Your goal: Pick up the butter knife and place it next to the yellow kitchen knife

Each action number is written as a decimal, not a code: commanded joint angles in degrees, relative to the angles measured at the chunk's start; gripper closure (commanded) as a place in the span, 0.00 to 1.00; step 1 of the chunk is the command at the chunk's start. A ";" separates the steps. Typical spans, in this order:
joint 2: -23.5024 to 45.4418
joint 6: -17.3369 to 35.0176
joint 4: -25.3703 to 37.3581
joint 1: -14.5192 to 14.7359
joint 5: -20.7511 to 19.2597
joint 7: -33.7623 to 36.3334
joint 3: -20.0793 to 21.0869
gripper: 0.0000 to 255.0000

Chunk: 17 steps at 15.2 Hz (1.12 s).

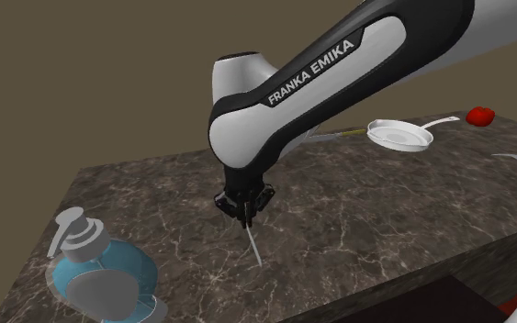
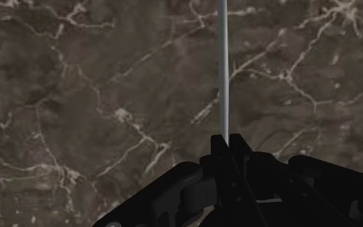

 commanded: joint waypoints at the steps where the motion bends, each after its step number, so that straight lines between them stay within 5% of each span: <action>1: -0.78 -1.19 0.45 0.00 0.24 -0.16 -0.06 1.00; 17: -6.75 -13.95 7.42 -0.06 1.55 -1.04 -0.84 1.00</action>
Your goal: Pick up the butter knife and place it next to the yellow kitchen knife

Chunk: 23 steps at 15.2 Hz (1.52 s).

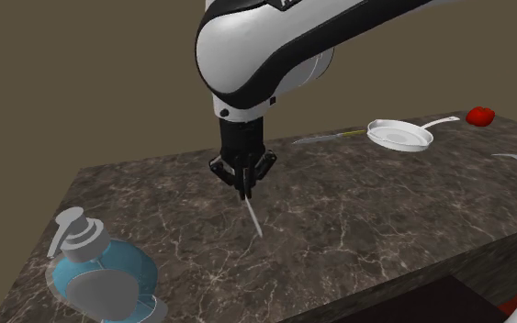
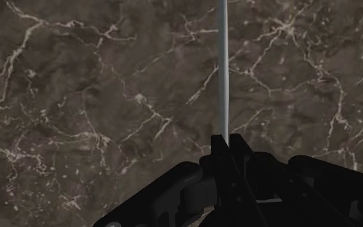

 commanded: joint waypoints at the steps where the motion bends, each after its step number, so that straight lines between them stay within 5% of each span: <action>1: -0.54 -1.57 1.02 -0.03 0.08 -0.09 -0.12 1.00; 6: -1.58 -5.25 3.68 -0.08 0.20 -0.15 -0.37 1.00; 23: 4.36 -6.26 9.64 -10.62 -4.33 -22.35 -14.12 1.00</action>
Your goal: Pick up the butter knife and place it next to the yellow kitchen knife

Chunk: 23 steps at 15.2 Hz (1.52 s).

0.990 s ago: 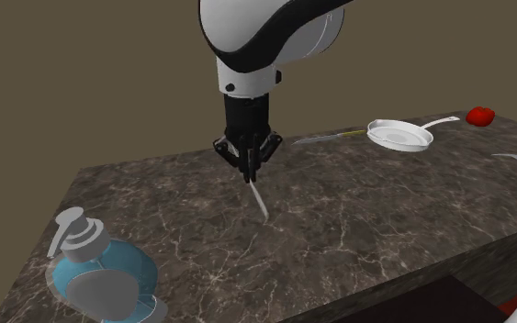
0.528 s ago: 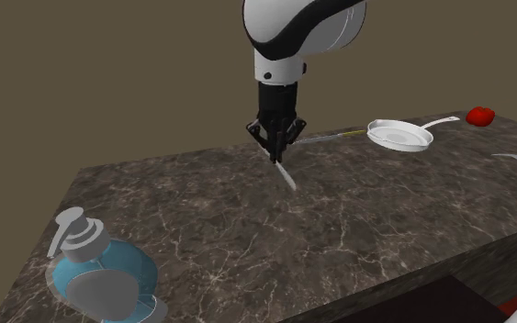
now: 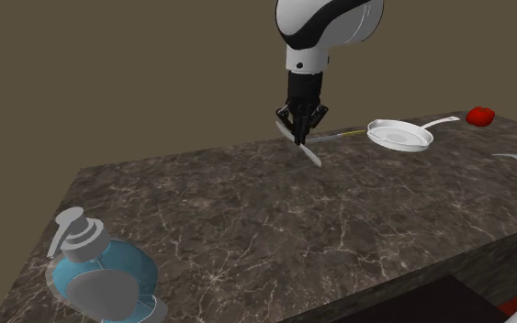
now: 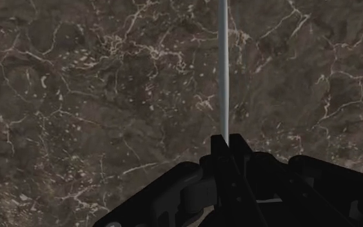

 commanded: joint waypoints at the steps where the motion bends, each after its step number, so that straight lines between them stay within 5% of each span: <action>1: 2.21 0.09 2.07 -1.18 -0.48 -2.47 -1.41 1.00; 12: 13.76 -2.59 16.19 -7.55 -1.03 -14.92 -7.74 1.00; 23: 15.88 5.39 10.32 -7.57 -0.87 -15.04 -7.71 1.00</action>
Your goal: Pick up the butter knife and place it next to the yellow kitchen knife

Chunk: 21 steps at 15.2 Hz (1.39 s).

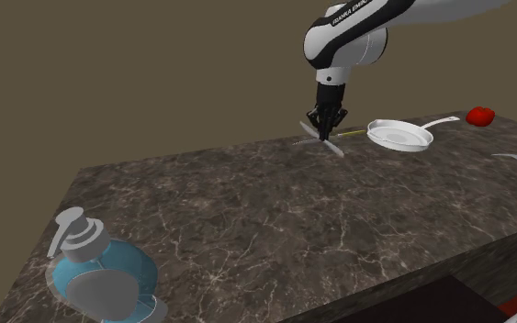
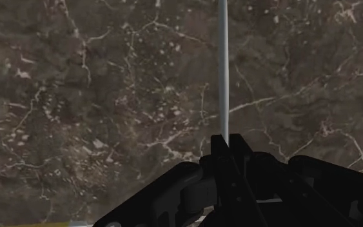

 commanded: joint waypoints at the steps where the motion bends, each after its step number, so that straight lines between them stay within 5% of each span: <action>1: 0.48 1.25 -0.75 0.02 0.03 0.01 0.02 1.00; 8: 2.84 6.65 -3.79 -0.01 0.22 -0.13 0.06 1.00; 16: 2.84 6.65 -3.79 -0.01 0.22 -0.13 0.06 1.00; 17: 2.84 6.65 -3.79 -0.01 0.22 -0.13 0.06 0.00; 21: 2.84 6.65 -3.79 -0.01 0.22 -0.13 0.06 0.00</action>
